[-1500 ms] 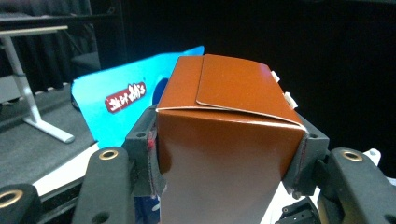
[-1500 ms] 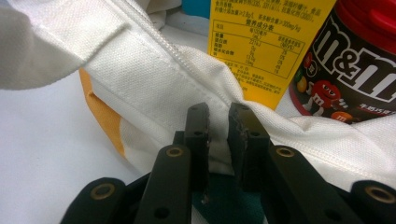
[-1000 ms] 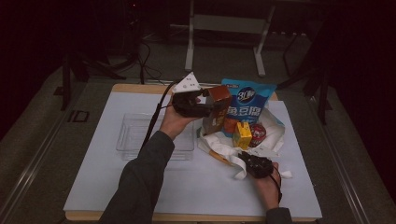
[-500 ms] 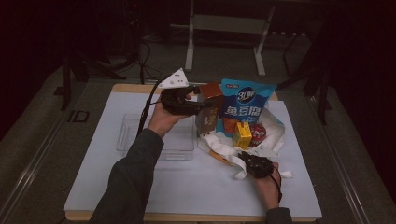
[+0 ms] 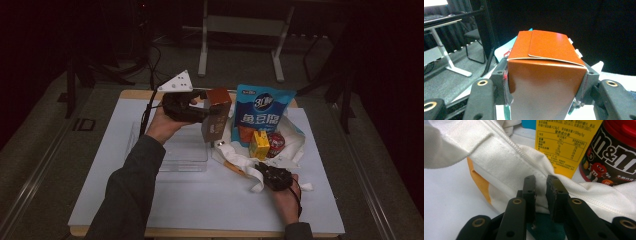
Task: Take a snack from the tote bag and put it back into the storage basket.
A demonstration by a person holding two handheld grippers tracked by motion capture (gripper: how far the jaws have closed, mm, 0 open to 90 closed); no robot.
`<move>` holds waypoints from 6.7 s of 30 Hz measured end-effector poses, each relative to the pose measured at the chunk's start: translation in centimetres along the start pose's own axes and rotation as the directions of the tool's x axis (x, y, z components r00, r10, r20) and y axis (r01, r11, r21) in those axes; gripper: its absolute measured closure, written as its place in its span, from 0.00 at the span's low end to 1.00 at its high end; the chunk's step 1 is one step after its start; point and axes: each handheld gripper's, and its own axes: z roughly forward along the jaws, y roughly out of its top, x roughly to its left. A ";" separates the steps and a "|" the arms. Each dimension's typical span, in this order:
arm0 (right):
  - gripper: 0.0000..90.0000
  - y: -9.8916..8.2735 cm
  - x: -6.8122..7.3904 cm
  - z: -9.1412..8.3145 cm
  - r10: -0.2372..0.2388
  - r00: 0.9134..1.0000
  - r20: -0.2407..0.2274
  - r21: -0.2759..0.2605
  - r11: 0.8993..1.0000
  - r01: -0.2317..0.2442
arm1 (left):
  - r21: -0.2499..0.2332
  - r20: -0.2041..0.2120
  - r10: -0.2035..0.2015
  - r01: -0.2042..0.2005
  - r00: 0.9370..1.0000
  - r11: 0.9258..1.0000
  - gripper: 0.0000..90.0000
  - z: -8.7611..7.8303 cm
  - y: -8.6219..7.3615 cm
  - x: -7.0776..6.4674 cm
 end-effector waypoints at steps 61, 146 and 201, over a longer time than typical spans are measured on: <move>0.85 0.0 0.0 0.0 0.003 1.000 -0.003 -0.004 1.000 -0.003 | 0.163 0.066 0.028 -0.038 0.997 0.986 0.48 -5.7 -4.2 1.5; 0.85 0.0 0.0 0.0 0.004 1.000 -0.007 -0.005 1.000 -0.004 | 0.486 0.127 -0.014 -0.051 0.992 0.872 0.43 -2.4 -9.2 1.4; 0.85 0.0 0.0 0.0 0.008 1.000 -0.010 -0.003 1.000 -0.008 | 0.647 0.119 -0.138 0.029 0.983 0.762 0.30 5.0 -11.7 0.0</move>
